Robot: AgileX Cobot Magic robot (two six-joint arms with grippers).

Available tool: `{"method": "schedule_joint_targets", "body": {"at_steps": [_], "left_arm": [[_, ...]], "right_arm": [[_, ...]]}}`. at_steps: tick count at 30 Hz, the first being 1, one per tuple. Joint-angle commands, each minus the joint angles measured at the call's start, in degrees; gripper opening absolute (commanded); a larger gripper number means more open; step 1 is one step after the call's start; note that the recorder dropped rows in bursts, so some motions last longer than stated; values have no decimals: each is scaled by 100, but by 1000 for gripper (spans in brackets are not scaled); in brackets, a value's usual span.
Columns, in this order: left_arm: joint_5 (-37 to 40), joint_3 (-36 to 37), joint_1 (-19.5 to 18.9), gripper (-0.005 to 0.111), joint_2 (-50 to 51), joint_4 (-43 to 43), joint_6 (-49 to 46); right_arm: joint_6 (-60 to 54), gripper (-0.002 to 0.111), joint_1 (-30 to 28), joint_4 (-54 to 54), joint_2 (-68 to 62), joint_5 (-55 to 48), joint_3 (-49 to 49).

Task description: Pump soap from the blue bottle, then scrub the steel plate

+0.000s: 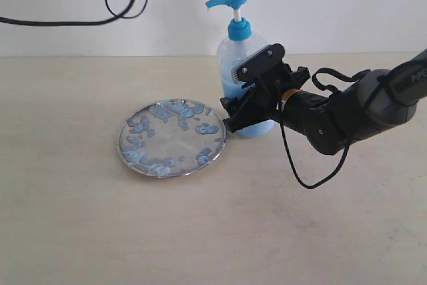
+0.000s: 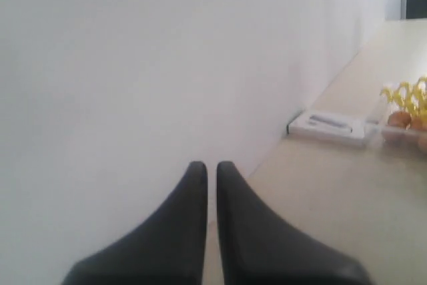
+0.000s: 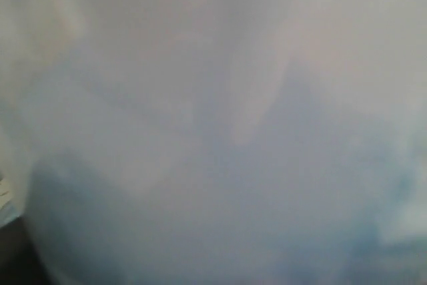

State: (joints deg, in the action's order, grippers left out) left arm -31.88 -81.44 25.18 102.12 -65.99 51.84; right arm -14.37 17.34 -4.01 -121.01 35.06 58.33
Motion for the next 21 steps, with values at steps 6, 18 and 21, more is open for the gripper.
{"method": "schedule_joint_targets", "body": {"at_steps": [6,18,21], "left_arm": [[-24,1825,24,4,-1988,2928,-2158],[1394,4945,11,4,-5544,6178,-5545],[2029,5211,11,4,-6499,6216,-5821]], "right_arm": [[289,105,46,-157,-150,-137,-92],[715,101,46,-136,-66,-35,-92],[556,101,46,-136,349,-404,-92]]}}
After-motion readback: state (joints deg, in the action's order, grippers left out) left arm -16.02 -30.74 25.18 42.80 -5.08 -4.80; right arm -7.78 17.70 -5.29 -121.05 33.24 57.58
